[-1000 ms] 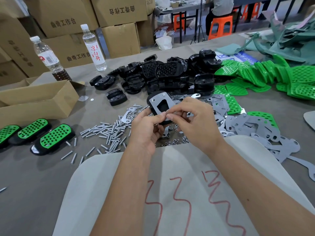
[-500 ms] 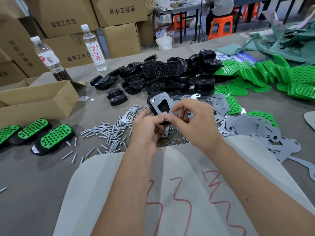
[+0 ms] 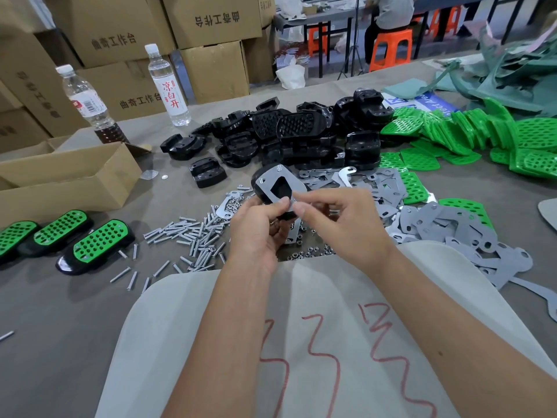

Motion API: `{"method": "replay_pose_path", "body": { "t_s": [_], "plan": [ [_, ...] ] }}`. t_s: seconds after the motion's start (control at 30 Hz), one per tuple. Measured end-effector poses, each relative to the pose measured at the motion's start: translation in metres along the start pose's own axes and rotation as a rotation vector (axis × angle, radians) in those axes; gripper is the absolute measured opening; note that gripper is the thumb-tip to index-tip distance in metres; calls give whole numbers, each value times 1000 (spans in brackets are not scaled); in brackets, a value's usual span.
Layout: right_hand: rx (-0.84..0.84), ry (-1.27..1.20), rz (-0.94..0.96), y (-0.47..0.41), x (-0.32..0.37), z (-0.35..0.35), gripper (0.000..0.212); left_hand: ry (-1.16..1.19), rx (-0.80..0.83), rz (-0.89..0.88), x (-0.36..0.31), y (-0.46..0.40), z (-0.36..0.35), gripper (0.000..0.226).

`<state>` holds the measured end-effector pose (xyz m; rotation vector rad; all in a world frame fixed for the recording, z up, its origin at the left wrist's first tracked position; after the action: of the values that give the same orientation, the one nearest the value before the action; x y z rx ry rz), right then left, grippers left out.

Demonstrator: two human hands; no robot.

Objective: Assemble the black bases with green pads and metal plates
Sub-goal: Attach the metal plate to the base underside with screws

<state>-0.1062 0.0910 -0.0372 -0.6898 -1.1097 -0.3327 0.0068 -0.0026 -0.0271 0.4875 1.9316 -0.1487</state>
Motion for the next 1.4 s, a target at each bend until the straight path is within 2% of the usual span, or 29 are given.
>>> {"method": "replay_pose_path", "body": {
  "t_s": [0.07, 0.1, 0.17, 0.23, 0.27, 0.37, 0.4, 0.5, 0.57, 0.63, 0.7, 0.9, 1.1, 1.23, 1.4],
  "plan": [
    [-70, -59, 5, -2, -1, 6, 52, 32, -20, 16, 0, -1, 1, 30],
    [-94, -80, 11, -2, -2, 8, 58, 48, -25, 24, -1, -1, 1, 30],
    [-78, -78, 8, 0, 1, 7, 51, 52, -28, 26, -1, -2, 1, 31],
    [12, -62, -37, 1, 1, 4, 32, 40, -26, 20, 0, -1, 0, 30],
    [49, -57, -58, 1, 1, 2, 33, 38, -30, 18, 0, -1, 0, 30],
    [-4, -147, -48, 0, 1, 7, 63, 59, -52, 30, 0, -2, 1, 29],
    [-30, -158, -27, 0, 1, 8, 66, 67, -56, 35, -1, -2, 1, 29],
    [-79, -11, 29, 1, -1, 5, 55, 42, -64, 20, 0, -2, 0, 30],
    [-110, 131, 48, -1, -6, 2, 33, 10, -62, -5, 1, 1, -1, 30],
    [-42, 292, 49, -3, -6, -2, 13, -21, -72, -35, 1, 2, -2, 31],
    [49, 422, 46, -3, -6, -5, 9, -75, -94, -80, -1, 2, 0, 32],
    [147, 562, 60, 0, -1, -4, 11, -314, -42, -232, -2, 0, 2, 25],
    [162, 609, 36, 1, 1, -3, 12, -374, -52, -213, 2, -2, 3, 20],
    [111, 672, 47, 1, 1, -5, 20, -391, -57, -197, 2, 0, -1, 16],
    [-24, 841, -2, -1, -4, -5, 37, -432, -60, -232, 6, 7, -9, 25]
  ]
}}
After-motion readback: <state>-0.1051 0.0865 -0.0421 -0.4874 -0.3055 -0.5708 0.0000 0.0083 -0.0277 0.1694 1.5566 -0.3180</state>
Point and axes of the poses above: each hand's wrist, its own y-axis away from the middle knuckle, its own z-axis out of the back of the hand, x = y × z, the point moved 1 cm from there along -y, towards the middle knuckle, and after that the axes turned 12 degrees about -z, right-handed, at the moved point
